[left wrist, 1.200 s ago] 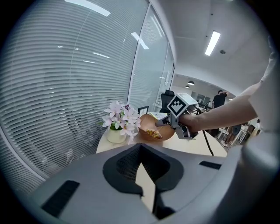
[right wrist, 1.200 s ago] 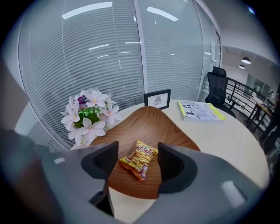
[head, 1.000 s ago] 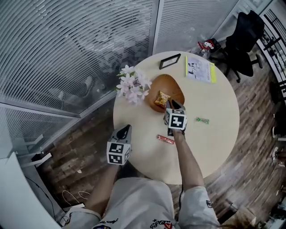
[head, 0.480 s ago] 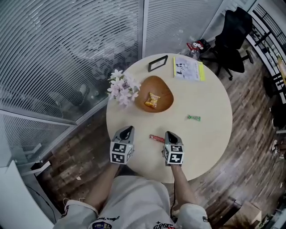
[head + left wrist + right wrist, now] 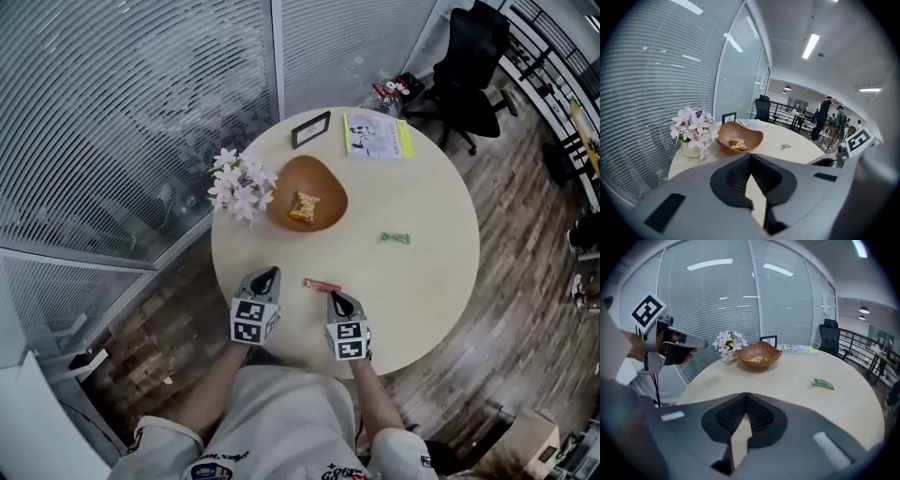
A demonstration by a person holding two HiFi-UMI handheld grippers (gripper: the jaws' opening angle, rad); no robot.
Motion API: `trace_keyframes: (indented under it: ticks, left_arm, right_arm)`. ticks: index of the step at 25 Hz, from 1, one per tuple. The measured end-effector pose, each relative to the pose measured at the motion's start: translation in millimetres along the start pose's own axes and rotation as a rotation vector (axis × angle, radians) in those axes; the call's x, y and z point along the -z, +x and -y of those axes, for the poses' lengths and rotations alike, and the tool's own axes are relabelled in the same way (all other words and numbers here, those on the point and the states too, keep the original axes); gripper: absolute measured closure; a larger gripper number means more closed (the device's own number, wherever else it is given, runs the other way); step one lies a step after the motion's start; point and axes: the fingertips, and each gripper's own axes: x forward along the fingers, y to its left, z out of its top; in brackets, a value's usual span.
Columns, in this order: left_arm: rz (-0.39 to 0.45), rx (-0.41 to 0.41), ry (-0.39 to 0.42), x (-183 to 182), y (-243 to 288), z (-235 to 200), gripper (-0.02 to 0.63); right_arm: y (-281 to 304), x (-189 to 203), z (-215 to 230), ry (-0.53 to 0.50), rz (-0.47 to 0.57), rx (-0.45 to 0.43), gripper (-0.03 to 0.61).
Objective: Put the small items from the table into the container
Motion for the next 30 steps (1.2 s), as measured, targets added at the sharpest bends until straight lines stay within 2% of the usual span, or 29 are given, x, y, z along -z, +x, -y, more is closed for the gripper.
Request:
trace_keyframes:
  ticks: [4, 7, 9, 11, 13, 16, 20, 22, 25, 27, 30]
  left_arm:
    - [-0.02, 0.002, 0.013, 2.9, -6.2, -1.4, 0.609]
    - [-0.024, -0.007, 0.014, 5.6, -12.4, -4.5, 0.609]
    - [-0.026, -0.017, 0.009, 8.3, -17.6, -8.5, 0.609]
    - [-0.03, -0.031, 0.0, 12.5, -24.4, -13.9, 0.609]
    - [-0.032, -0.048, -0.009, 17.3, -31.7, -19.8, 0.609]
    - [-0.039, -0.069, -0.026, 23.7, -40.4, -27.3, 0.609]
    - [-0.047, -0.09, -0.042, 30.4, -47.1, -34.3, 0.609]
    - [-0.049, -0.098, -0.047, 34.2, -48.5, -36.4, 0.609]
    - [-0.05, -0.099, -0.051, 37.7, -48.0, -36.2, 0.609]
    - [-0.054, -0.093, -0.047, 39.4, -46.7, -34.7, 0.609]
    - [-0.063, -0.078, -0.041, 42.0, -44.2, -31.6, 0.609]
  right_arm:
    - [12.6, 11.9, 4.7, -0.091, -0.021, 0.0, 0.577]
    - [31.0, 28.4, 5.4, -0.18, -0.087, -0.059, 0.569]
    - [44.5, 41.4, 1.3, -0.228, -0.159, -0.123, 0.422]
    - [55.1, 51.8, -2.0, -0.295, -0.222, -0.163, 0.383]
    - [63.2, 58.6, -3.2, -0.355, -0.266, -0.188, 0.37]
    - [74.1, 66.6, 0.7, -0.389, -0.318, -0.203, 0.368]
    - [83.6, 72.3, 8.8, -0.371, -0.354, -0.194, 0.368]
    - [84.3, 75.0, 6.6, -0.357, -0.359, -0.204, 0.388]
    - [83.8, 78.9, -1.4, -0.377, -0.366, -0.187, 0.469]
    - [83.9, 81.0, -5.3, -0.372, -0.379, -0.17, 0.472]
    - [81.6, 77.1, -12.5, -0.3, -0.379, -0.204, 0.474]
